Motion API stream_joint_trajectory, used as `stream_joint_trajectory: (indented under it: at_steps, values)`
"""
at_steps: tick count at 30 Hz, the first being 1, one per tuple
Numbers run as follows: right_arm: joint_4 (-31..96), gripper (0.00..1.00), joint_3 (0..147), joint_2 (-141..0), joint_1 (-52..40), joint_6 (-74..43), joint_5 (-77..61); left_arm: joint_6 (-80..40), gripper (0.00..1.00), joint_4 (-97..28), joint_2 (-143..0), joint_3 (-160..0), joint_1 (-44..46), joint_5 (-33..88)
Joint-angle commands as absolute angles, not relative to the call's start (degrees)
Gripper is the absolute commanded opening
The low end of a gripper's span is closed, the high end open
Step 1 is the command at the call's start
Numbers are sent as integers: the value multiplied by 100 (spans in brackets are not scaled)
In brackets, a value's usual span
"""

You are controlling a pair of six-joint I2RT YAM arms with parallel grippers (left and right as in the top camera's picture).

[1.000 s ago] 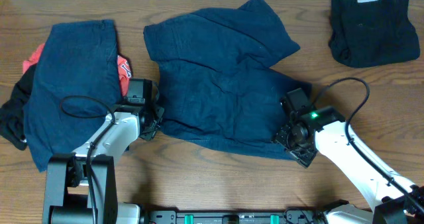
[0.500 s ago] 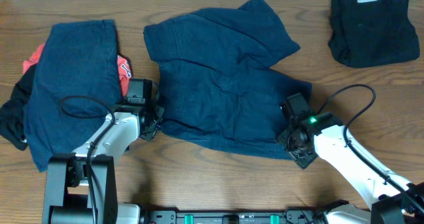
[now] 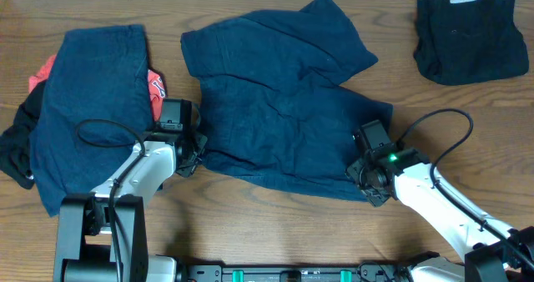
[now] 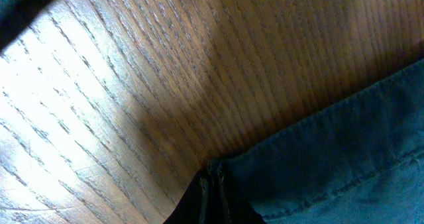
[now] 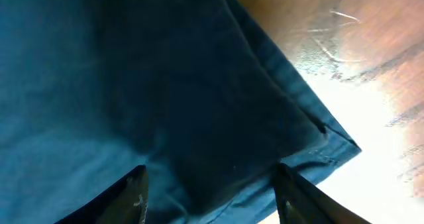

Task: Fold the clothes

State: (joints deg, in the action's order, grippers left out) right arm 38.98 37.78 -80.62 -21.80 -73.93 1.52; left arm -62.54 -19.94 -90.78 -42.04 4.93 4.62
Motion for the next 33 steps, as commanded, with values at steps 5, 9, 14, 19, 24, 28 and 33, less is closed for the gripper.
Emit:
stream_joint_trajectory:
  at_steps: [5, 9, 14, 19, 24, 28, 33]
  values:
    - [3981, 49, 3677, -8079, -2213, -7400, 255, -6156, 6, -2021, -9207, -4141, 495, 537]
    - [3981, 44, 3662, -8084, -2362, -7382, 257, -6154, 6, -2023, -9207, -4141, 495, 537]
    - [3986, 43, 3662, -8178, -2499, -7382, 233, -6152, 6, -2029, -9207, -4141, 495, 539]
    - [3988, 51, 3662, -8471, -2558, -7384, 56, -6152, 5, -2045, -9207, -4141, 495, 539]
    - [3981, 38, 3662, -8774, -2552, -7382, -73, -6152, 7, -2045, -9207, -4141, 495, 539]
    - [3981, 1, 3662, -8818, -2552, -7363, -91, -6149, 6, -2045, -9207, -4141, 495, 539]
    - [3964, 1, 3684, -8772, -2480, -7155, -51, -5782, 6, -2053, -9185, -4141, 493, 746]
